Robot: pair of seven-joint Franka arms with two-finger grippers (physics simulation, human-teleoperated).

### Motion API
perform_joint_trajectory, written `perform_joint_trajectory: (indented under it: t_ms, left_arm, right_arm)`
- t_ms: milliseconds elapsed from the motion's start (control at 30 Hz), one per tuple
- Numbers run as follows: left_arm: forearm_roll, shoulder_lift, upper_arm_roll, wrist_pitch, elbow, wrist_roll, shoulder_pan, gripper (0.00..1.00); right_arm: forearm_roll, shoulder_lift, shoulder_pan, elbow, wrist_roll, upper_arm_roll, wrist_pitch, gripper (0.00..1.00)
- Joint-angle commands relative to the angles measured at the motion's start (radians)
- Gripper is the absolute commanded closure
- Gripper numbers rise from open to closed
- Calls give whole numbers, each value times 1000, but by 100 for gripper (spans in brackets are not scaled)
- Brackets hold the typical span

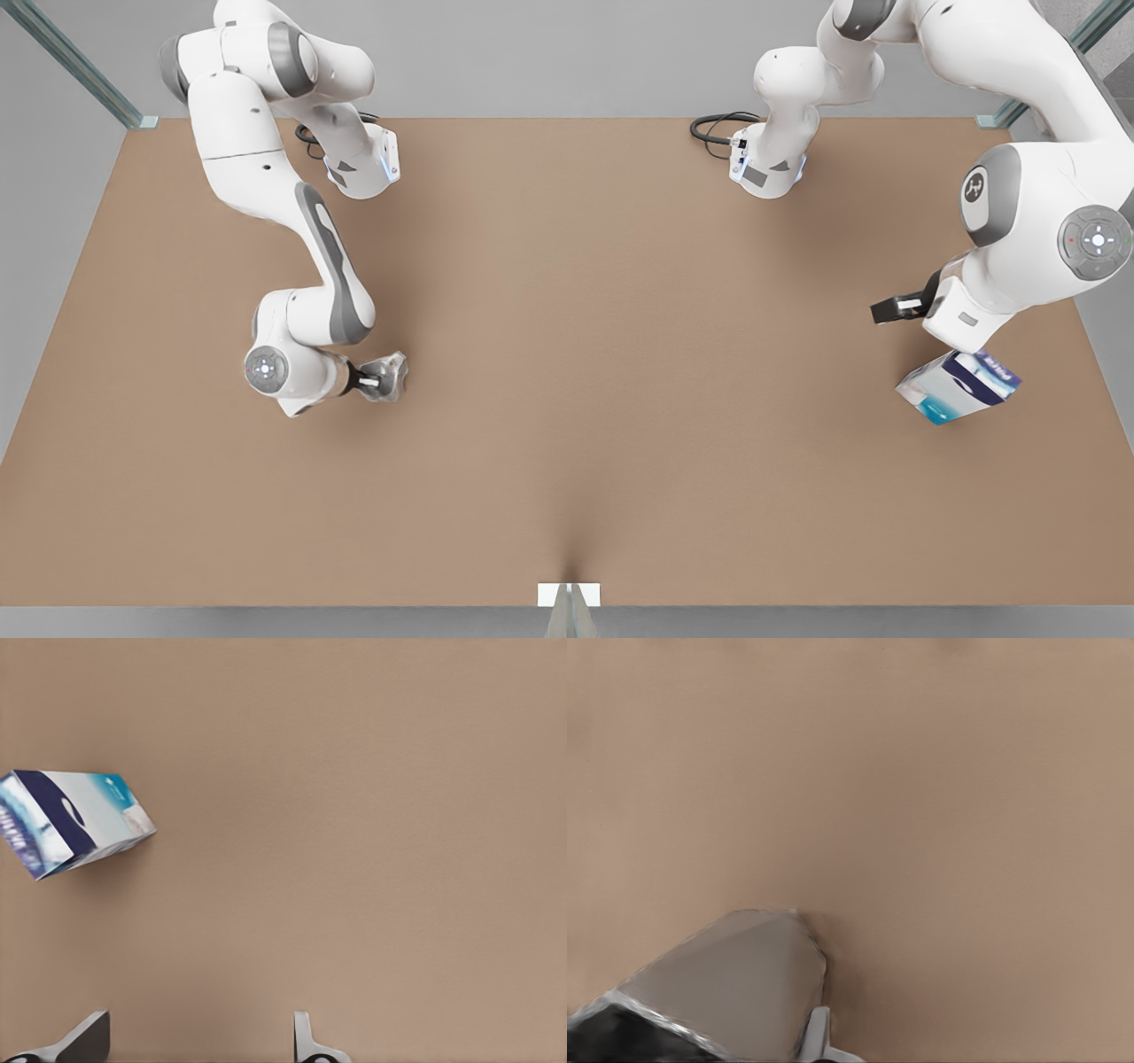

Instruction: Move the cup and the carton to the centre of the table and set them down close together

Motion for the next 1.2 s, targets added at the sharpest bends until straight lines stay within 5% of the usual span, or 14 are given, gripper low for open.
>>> perform_joint_trajectory:
  t_ms: [0,100,200,333,400,433,600,767,833,900,1000,1033,1100,1167]
  left_arm:
    - [2,0,0,1,0,-47,-1,0]
    - [8,41,18,76,0,-105,22,0]
    - [17,58,31,142,0,-262,60,0]
    - [71,93,32,199,2,-486,105,0]
    - [54,123,31,192,0,-469,131,0]
    - [48,123,29,156,-3,-442,132,0]
    - [-38,121,31,38,0,-284,214,0]
    - [42,110,14,20,2,816,200,1]
    - [42,110,11,115,-15,1284,215,1]
    - [40,118,11,265,-67,1727,246,2]
    - [28,129,2,359,-133,2154,355,1]
    - [23,107,-3,348,-159,2264,373,1]
    - [25,43,-61,356,-198,2402,381,0]
    - [23,41,-98,349,-196,2617,376,0]
  right_arm:
    - [-3,11,17,33,2,8,0,79]
    - [111,220,236,398,11,-19,0,79]
    - [358,425,508,669,71,-285,0,79]
    - [365,544,538,803,137,-313,38,79]
    - [365,544,543,804,148,-313,40,23]
    - [365,544,543,804,148,-314,40,3]
    - [365,550,543,804,138,-322,43,0]
    - [365,542,541,803,144,-320,26,0]
    - [364,349,534,781,173,-328,-189,0]
    - [262,128,419,758,104,-395,-619,0]
    - [-170,-7,270,757,-403,-398,-689,0]
    - [-173,-136,229,587,-394,-371,-647,0]
    - [-284,-256,46,478,-327,-167,-638,0]
    - [-282,-322,17,358,-314,-145,-587,0]
